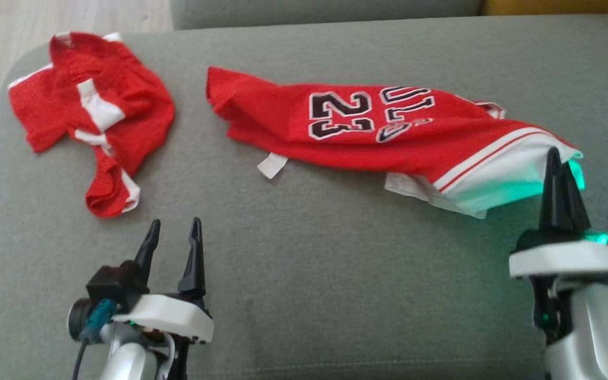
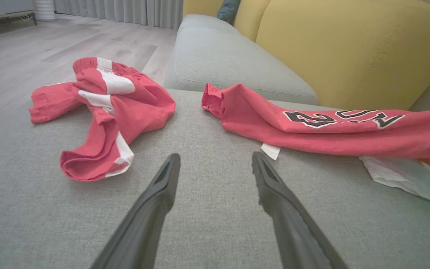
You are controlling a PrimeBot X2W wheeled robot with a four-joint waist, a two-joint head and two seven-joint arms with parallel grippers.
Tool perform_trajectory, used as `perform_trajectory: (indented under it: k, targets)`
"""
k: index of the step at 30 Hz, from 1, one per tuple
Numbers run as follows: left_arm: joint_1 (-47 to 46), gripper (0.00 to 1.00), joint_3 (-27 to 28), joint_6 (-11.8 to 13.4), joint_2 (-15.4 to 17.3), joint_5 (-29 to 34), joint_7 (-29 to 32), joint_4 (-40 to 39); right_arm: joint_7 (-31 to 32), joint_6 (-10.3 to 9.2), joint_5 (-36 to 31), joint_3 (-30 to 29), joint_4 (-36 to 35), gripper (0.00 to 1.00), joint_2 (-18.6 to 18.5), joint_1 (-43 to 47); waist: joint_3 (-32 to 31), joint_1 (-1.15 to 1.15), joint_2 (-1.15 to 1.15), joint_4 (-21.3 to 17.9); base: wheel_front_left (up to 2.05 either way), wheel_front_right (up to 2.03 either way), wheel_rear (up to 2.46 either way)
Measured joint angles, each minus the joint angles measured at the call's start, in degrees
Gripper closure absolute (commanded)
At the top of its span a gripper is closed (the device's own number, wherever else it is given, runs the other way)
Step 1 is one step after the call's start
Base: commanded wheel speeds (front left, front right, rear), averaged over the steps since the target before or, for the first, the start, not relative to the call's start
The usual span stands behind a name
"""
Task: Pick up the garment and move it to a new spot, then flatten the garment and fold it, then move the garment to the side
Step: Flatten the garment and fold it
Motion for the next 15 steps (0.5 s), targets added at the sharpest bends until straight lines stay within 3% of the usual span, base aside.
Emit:
perform_trajectory:
  k: [4,9,12,15]
  targets:
    - [0.07,0.00,0.90,0.01,-0.01,0.00,0.00,-0.40,0.47,0.00,0.36,1.91,-8.67,1.00,0.00,6.06,-0.93,0.00,0.00,-2.24,0.00,0.00,0.00]
    - [0.21,0.00,1.03,-0.02,-0.03,0.02,0.00,-0.96,6.81,0.00,2.22,4.38,-16.05,1.00,0.01,13.15,-1.42,0.00,0.00,-4.96,0.00,0.00,0.00]
    - [0.16,0.00,1.05,-0.07,-0.05,0.25,0.00,-1.24,7.84,0.00,3.52,4.65,-14.45,1.00,0.02,16.16,-0.85,0.00,0.00,-5.82,0.00,0.00,0.00]
    - [0.12,0.00,1.02,-0.08,-0.09,0.51,0.00,-1.19,7.03,0.00,3.85,3.67,-7.76,1.00,0.10,15.95,-0.21,0.00,0.00,-6.06,0.00,0.00,0.00]
